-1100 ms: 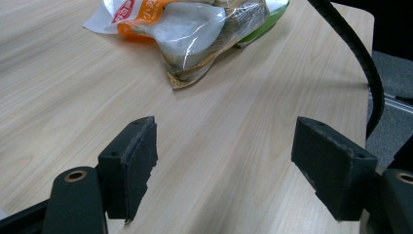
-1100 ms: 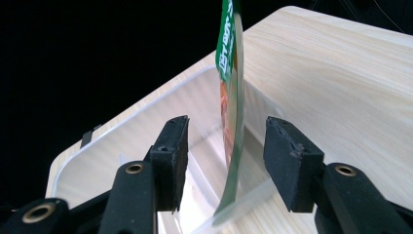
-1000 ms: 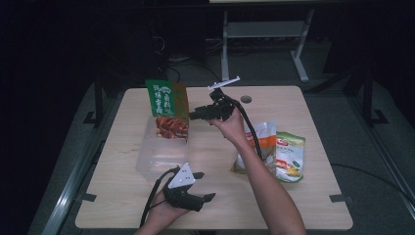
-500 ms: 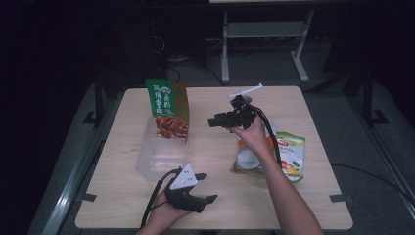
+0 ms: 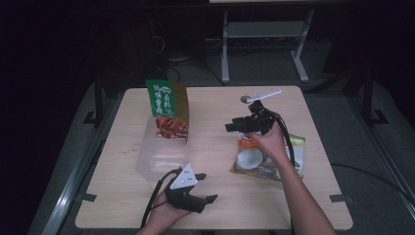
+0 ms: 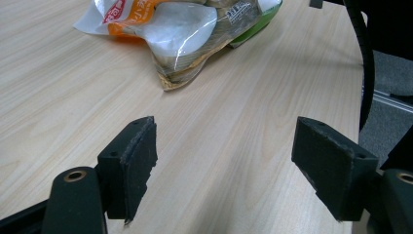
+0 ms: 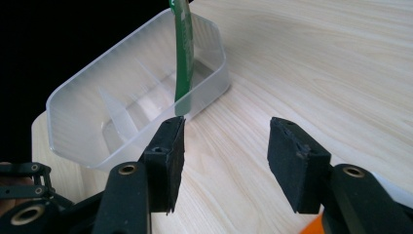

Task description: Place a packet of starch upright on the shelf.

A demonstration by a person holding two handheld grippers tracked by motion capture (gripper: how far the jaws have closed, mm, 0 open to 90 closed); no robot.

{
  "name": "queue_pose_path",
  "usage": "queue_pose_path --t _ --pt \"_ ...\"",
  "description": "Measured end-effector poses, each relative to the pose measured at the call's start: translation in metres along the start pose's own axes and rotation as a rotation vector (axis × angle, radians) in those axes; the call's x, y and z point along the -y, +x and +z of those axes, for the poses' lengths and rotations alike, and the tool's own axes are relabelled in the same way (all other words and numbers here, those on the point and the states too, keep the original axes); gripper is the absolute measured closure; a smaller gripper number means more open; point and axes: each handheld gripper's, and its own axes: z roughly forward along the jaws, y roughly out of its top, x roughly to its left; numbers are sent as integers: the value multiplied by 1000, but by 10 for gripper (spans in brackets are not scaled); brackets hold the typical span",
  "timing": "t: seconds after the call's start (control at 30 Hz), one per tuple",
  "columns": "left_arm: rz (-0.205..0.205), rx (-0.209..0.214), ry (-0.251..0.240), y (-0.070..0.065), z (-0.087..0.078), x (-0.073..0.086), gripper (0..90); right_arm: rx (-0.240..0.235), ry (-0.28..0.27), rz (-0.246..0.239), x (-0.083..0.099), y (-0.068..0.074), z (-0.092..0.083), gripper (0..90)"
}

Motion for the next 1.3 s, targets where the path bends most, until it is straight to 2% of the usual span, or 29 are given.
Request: queue_pose_path --t 0.37,0.7,0.83,0.9,1.3 --pt "7 -1 3 -1 1 0 243 39 16 14 13 -3 -22 458" --pt "15 -6 11 0 1 0 243 96 45 47 31 -12 -43 452" --pt "5 -5 4 -1 2 0 243 107 59 64 39 -16 -50 453" --pt "19 -6 16 0 1 0 243 124 72 70 42 -17 -54 453" --pt "7 -4 8 -1 2 0 242 164 84 108 63 -27 -76 452"
